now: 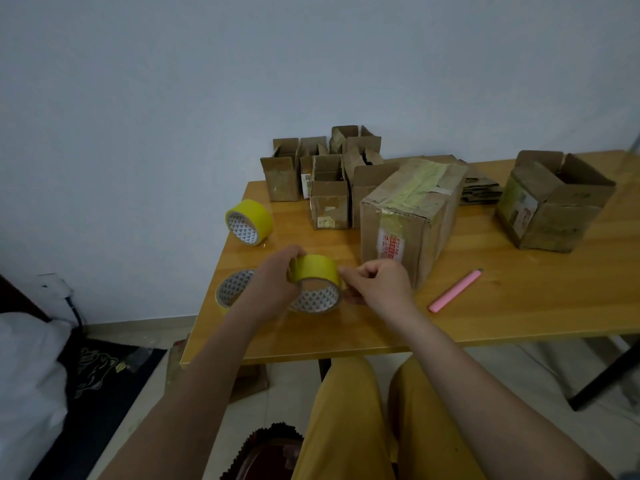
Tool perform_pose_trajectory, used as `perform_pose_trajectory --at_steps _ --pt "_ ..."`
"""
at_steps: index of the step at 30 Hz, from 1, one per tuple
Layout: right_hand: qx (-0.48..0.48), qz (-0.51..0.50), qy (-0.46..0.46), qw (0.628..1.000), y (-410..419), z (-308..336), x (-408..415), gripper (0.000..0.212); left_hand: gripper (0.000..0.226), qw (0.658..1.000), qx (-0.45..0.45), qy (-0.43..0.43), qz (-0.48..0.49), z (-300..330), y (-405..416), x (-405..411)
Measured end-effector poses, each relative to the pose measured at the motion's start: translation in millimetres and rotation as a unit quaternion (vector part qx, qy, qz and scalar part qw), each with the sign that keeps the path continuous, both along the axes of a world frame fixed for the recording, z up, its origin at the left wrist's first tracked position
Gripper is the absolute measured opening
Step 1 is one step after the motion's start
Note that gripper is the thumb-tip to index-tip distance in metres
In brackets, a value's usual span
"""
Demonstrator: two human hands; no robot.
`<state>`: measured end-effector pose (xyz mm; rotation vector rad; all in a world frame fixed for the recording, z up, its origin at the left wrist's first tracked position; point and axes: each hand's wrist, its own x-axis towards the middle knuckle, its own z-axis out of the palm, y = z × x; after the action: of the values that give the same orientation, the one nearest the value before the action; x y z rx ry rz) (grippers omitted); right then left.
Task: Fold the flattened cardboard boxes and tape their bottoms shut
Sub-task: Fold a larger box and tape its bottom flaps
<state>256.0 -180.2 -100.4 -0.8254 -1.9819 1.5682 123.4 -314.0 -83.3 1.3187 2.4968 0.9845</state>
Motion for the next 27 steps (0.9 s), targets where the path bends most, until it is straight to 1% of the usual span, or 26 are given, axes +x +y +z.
perform_pose_trajectory --at_steps 2,4,5,7,8,9,11,13,15,16,19,21,24,25,27 --pt "-0.049 0.003 -0.019 0.999 -7 -2 0 0.031 0.051 0.996 -0.023 0.086 -0.001 10 6 -5" --pt "-0.062 -0.005 -0.036 0.997 -13 -4 -2 0.036 0.057 0.985 -0.076 0.153 -0.022 21 16 -6" --pt "-0.061 -0.01 -0.042 0.997 -13 -5 -2 0.037 0.058 0.977 -0.107 0.18 -0.034 24 19 -7" --pt "-0.055 -0.013 -0.054 0.997 -11 -6 3 0.037 0.061 0.951 -0.175 0.246 -0.06 22 21 -8" --pt "-0.038 -0.013 -0.064 0.997 -10 -6 8 0.036 0.062 0.939 -0.196 0.272 -0.071 19 20 -9" --pt "0.0 -0.012 -0.081 0.997 -8 -9 13 0.036 0.063 0.936 -0.204 0.275 -0.08 15 20 -9" --pt "0.123 -0.014 -0.146 0.982 -6 -17 20 0.032 0.066 0.942 -0.201 0.251 -0.095 13 24 -5" --pt "0.227 -0.017 -0.249 0.941 -5 -23 25 0.026 0.073 0.953 -0.196 0.207 -0.103 13 27 -2" --pt "0.28 -0.016 -0.336 0.899 -5 -24 29 0.027 0.08 0.963 -0.199 0.153 -0.101 11 26 -1" --pt "0.295 -0.016 -0.357 0.886 -6 -24 30 0.029 0.081 0.967 -0.196 0.13 -0.099 11 24 -2" --pt "0.329 -0.022 -0.39 0.86 -10 -24 28 0.029 0.081 0.975 -0.18 0.093 -0.09 9 20 0" --pt "0.343 -0.033 -0.394 0.852 -15 -24 26 0.028 0.081 0.977 -0.178 0.084 -0.082 11 19 3" --pt "0.357 -0.087 -0.382 0.848 -13 -18 31 0.047 0.082 0.98 -0.167 0.073 -0.078 13 19 2" --pt "0.361 -0.095 -0.378 0.847 -10 -17 34 0.046 0.083 0.98 -0.169 0.067 -0.081 13 19 1" --pt "0.372 -0.093 -0.357 0.852 -4 -12 39 0.033 0.086 0.974 -0.198 0.054 -0.097 16 22 0"
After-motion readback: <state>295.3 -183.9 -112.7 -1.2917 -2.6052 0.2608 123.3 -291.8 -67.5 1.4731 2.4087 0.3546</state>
